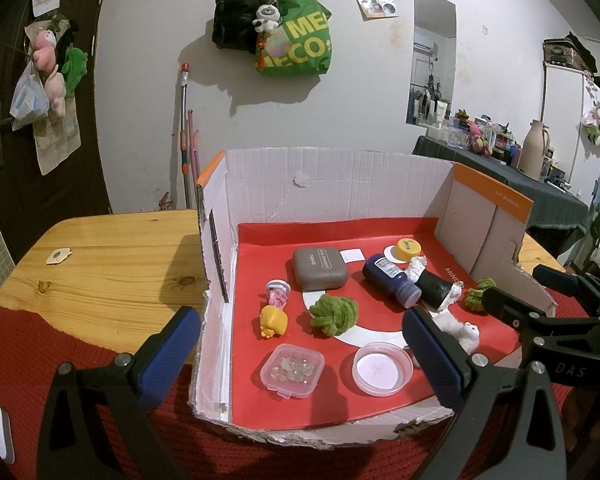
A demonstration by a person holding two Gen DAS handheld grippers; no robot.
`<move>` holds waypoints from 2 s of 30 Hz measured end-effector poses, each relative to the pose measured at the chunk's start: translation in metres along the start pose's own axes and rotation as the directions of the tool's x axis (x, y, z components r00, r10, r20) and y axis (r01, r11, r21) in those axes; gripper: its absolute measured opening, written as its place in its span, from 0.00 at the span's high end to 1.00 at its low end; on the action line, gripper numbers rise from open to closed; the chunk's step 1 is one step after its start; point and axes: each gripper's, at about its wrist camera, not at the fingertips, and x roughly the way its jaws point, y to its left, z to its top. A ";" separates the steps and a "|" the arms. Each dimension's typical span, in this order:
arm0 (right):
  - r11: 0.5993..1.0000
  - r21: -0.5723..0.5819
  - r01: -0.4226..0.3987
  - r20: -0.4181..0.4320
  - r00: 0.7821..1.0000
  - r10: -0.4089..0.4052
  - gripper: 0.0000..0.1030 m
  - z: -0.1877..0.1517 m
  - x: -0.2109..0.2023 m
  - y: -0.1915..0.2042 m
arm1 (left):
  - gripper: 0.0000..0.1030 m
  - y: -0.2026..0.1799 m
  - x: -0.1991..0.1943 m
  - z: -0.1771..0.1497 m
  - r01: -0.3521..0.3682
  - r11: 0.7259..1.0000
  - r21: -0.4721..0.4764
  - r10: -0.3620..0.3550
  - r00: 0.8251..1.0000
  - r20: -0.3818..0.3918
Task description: Organize objects
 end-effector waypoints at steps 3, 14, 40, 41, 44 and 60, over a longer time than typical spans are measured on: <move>1.000 0.000 -0.001 -0.001 1.000 0.001 0.04 0.000 0.000 0.000 | 0.00 0.000 0.000 0.000 0.000 1.000 0.000 0.000 1.000 0.000; 1.000 0.000 -0.001 -0.003 1.000 0.001 0.04 0.000 0.000 0.000 | 0.00 0.000 0.000 -0.001 0.001 1.000 -0.003 -0.001 1.000 -0.001; 1.000 0.010 -0.007 -0.009 1.000 0.007 0.04 -0.002 -0.040 0.002 | 0.00 0.013 -0.038 -0.001 0.035 0.996 -0.083 -0.037 0.999 -0.024; 1.000 0.007 -0.019 -0.019 1.000 0.019 0.04 -0.005 -0.043 0.003 | 0.00 0.013 -0.040 -0.005 0.035 0.995 -0.088 -0.039 0.998 -0.048; 0.998 0.024 -0.053 -0.059 0.997 0.054 0.04 -0.014 -0.050 0.003 | 0.00 0.015 -0.046 -0.016 0.034 0.994 -0.101 -0.044 0.995 -0.092; 0.999 0.036 0.021 -0.259 0.966 -0.011 0.04 -0.061 -0.037 0.002 | 0.00 0.001 -0.031 -0.065 -0.027 0.997 -0.078 0.002 0.952 -0.307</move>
